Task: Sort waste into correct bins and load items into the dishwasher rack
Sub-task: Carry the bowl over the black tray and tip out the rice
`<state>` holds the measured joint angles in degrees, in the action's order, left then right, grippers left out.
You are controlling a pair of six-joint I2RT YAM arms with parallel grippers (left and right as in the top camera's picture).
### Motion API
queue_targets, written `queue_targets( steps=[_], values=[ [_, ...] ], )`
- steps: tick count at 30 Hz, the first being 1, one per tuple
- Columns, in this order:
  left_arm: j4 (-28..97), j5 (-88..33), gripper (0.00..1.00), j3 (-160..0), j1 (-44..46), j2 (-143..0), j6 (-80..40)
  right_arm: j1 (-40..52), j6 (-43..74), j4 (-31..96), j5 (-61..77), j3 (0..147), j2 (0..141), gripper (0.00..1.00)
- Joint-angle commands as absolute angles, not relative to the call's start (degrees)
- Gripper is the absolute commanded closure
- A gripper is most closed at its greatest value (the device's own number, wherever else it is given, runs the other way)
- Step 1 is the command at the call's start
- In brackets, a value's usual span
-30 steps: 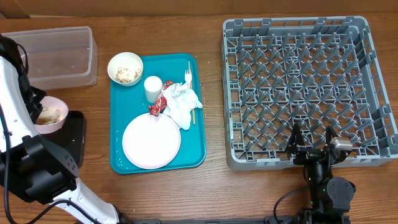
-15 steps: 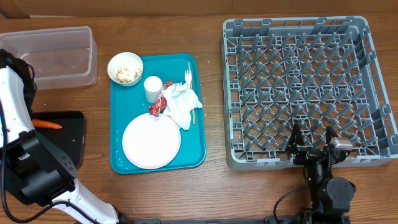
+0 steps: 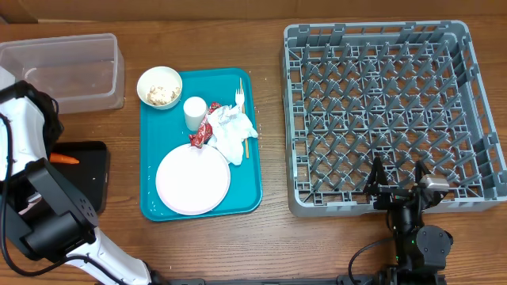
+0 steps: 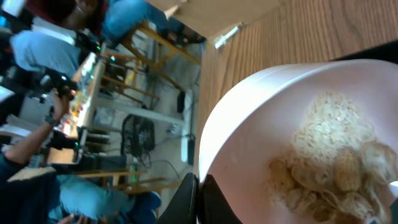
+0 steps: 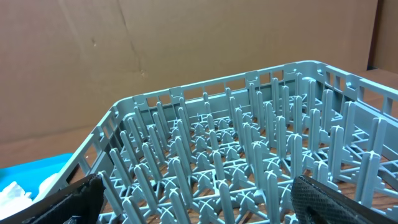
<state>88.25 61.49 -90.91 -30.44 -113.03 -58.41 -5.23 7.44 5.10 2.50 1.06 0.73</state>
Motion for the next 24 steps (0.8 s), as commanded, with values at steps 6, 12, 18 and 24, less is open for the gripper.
queue_targets(
  steps=[6, 12, 18, 24],
  values=[
    [83.5, 71.2, 0.96, -89.3, -30.8, -112.2, -53.6, -5.5, 7.2, 4.6, 2.0, 0.4, 0.2, 0.00],
    [77.6, 74.3, 0.96, -89.3, -30.6, -112.2, -46.0, -5.5, 7.2, 4.6, 2.0, 0.4, 0.2, 0.00],
    [73.1, 76.7, 0.96, -89.3, -30.3, -112.2, -38.8, -5.5, 7.2, 4.6, 2.0, 0.4, 0.2, 0.00],
    [69.1, 78.0, 0.96, -89.3, -30.3, -112.2, -32.7, -5.5, 7.2, 4.6, 2.0, 0.4, 0.2, 0.00]
  ],
)
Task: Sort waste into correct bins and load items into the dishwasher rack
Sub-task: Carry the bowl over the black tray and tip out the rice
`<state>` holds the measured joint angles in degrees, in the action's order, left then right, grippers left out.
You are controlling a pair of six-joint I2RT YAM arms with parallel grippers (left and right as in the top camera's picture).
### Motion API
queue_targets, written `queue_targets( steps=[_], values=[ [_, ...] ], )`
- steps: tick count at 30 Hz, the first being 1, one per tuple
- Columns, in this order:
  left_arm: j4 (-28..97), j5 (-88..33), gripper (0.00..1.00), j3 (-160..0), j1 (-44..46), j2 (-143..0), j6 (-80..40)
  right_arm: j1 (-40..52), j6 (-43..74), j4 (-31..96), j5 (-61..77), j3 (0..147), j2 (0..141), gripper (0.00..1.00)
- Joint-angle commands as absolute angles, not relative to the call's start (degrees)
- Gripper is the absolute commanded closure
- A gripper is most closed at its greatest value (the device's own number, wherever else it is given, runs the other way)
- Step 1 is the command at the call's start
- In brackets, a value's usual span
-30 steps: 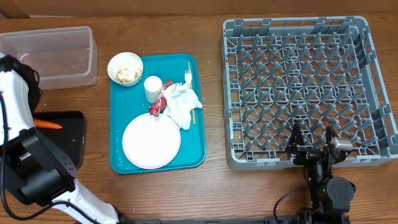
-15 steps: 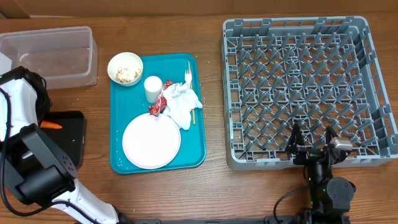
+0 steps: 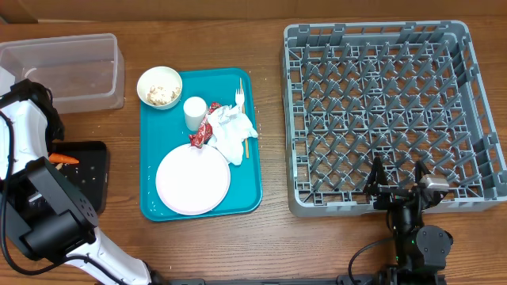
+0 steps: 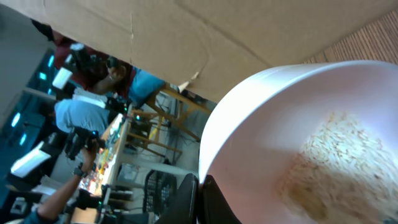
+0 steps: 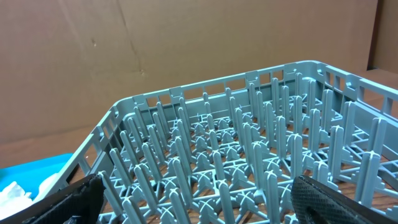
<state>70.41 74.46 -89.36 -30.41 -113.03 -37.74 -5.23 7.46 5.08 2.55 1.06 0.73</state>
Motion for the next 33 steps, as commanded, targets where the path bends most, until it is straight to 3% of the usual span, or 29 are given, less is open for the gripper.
queue_targets(
  steps=[1, 16, 33],
  values=[
    [68.3, 78.0, 0.96, -89.3, -30.3, -112.2, -31.6, -5.5, 7.2, 4.6, 2.0, 0.4, 0.2, 0.00],
    [47.1, 88.9, 0.96, -81.3, -26.7, -112.2, -10.0, -5.5, 7.2, 4.6, 2.0, 0.4, 0.2, 0.00],
    [40.0, 89.4, 0.96, -80.8, -25.5, -112.2, 1.9, -5.5, 7.2, 4.6, 2.0, 0.4, 0.2, 0.00]
  ],
)
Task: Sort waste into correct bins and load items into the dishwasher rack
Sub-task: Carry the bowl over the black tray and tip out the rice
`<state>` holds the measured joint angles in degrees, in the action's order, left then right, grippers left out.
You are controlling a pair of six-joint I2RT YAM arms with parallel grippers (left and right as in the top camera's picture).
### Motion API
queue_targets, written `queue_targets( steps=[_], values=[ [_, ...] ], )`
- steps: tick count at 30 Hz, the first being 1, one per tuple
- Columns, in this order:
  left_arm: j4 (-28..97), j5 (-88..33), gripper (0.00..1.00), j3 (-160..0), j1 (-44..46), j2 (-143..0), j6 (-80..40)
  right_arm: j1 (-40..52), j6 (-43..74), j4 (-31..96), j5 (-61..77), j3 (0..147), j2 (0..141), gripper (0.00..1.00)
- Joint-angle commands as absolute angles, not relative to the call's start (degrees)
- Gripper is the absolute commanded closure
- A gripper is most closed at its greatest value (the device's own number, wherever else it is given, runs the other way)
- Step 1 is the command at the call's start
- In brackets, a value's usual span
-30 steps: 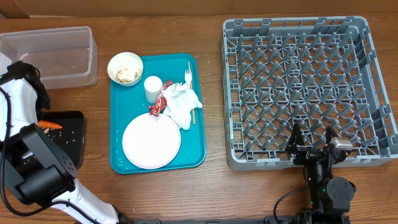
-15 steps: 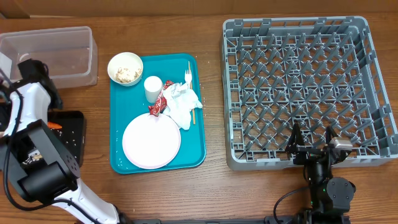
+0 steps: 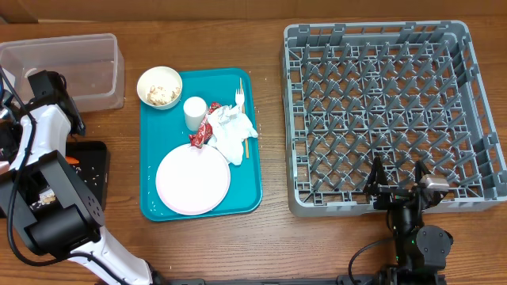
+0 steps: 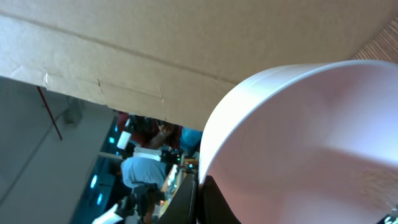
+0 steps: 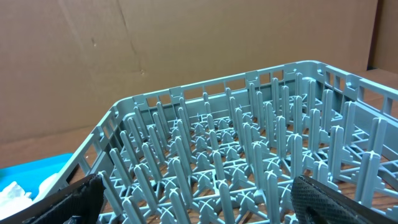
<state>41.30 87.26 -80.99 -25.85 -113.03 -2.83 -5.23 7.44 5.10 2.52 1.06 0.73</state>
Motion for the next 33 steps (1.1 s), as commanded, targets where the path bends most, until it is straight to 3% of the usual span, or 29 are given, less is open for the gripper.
queue_targets(
  steps=[1, 7, 26, 33],
  values=[
    [39.3, 89.4, 0.96, -80.8, -25.5, -112.2, 3.0, -5.5, 7.2, 4.6, 2.0, 0.4, 0.2, 0.00],
    [26.5, 89.4, 0.96, -80.8, -25.5, -112.2, 18.9, -5.5, 7.2, 4.6, 2.0, 0.4, 0.2, 0.00],
    [25.8, 87.9, 0.96, -79.2, -25.4, -111.6, 14.3, -5.5, 7.2, 4.6, 2.0, 0.4, 0.2, 0.00],
    [27.0, 82.6, 0.96, -79.2, -24.7, -101.5, 11.0, -5.5, 7.2, 4.6, 2.0, 0.4, 0.2, 0.00]
  ],
)
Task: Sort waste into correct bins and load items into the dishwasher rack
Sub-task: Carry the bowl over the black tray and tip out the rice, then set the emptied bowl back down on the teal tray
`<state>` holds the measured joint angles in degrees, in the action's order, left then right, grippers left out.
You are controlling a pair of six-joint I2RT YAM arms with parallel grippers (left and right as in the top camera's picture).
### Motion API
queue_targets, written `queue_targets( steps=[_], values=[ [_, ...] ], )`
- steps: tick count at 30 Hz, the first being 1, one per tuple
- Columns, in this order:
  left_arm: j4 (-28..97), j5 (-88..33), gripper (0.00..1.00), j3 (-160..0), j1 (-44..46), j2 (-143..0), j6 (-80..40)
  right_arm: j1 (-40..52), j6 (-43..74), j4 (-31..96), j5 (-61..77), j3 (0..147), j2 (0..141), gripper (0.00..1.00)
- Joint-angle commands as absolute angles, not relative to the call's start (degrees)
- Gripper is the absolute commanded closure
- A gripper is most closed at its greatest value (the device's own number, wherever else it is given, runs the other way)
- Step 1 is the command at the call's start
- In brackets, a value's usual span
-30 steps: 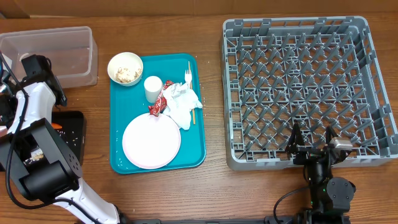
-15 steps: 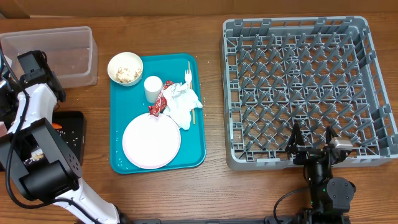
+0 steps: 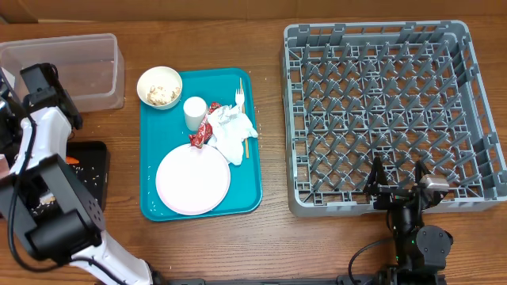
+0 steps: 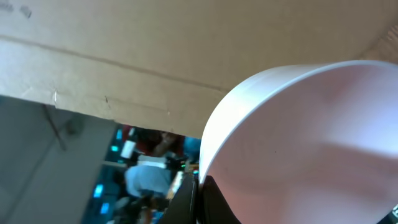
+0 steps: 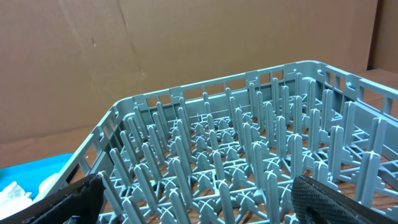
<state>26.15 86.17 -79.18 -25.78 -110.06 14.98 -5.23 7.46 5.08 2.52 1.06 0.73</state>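
My left gripper (image 4: 199,186) is shut on the rim of a white bowl (image 4: 311,143), which is tipped and shows a bare inside. In the overhead view the left arm (image 3: 40,87) stands at the far left edge, and the held bowl is out of view there. A teal tray (image 3: 150,202) carries a second bowl with food (image 3: 159,85), a white cup (image 3: 195,112), a white plate (image 3: 192,180), a crumpled napkin (image 3: 234,131), a red wrapper (image 3: 201,131) and a fork (image 3: 238,97). My right gripper (image 3: 398,184) stands open at the front edge of the grey rack (image 3: 295,119).
A clear plastic bin (image 3: 67,71) sits at the back left. A black bin (image 3: 93,170) by the left arm holds food crumbs and an orange piece (image 3: 71,160). The rack's pegs (image 5: 249,143) fill the right wrist view, with cardboard walls behind.
The last trace of food at the held bowl's lower edge is gone and its inside is bare. The left wrist has shifted slightly left and back. The right arm has not moved.
At first the held bowl was tipped with noodles and food lumps in it, near the black bin. Then it held only a thin layer, then a faint trace. Now it is bare, and crumbs lie in the black bin. The right gripper stayed open by the rack.
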Motion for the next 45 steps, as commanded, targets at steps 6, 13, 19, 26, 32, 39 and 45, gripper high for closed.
queue_targets(
  steps=[6, 13, 19, 26, 32, 39, 45],
  values=[
    [44.6, 47.9, 0.96, -79.3, -23.4, -88.4, -8.1, -5.5, 7.2, 4.6, 2.0, 0.4, 0.2, 0.00],
    [50.1, 11.2, 0.96, -79.3, -20.8, -78.4, -21.1, -5.5, 7.2, 4.6, 2.0, 0.4, 0.2, 0.00],
    [54.9, 0.0, 0.96, -79.2, -9.8, -76.3, -22.8, -5.5, 7.2, 4.6, 2.0, 0.4, 0.2, 0.00],
    [54.1, 4.9, 0.96, -77.8, 0.1, -82.2, -31.4, -5.5, 7.2, 4.6, 2.0, 0.4, 0.2, 0.00],
    [51.0, 8.5, 0.96, -77.8, 1.5, -90.8, -35.4, -5.5, 7.2, 4.6, 2.0, 0.4, 0.2, 0.00],
    [52.2, 19.3, 0.96, -77.8, 1.4, -93.1, -36.0, -5.5, 7.2, 4.6, 2.0, 0.4, 0.2, 0.00],
    [52.3, 19.7, 0.96, -77.8, 1.0, -92.9, -36.1, -5.5, 7.2, 4.6, 2.0, 0.4, 0.2, 0.00]
  ],
)
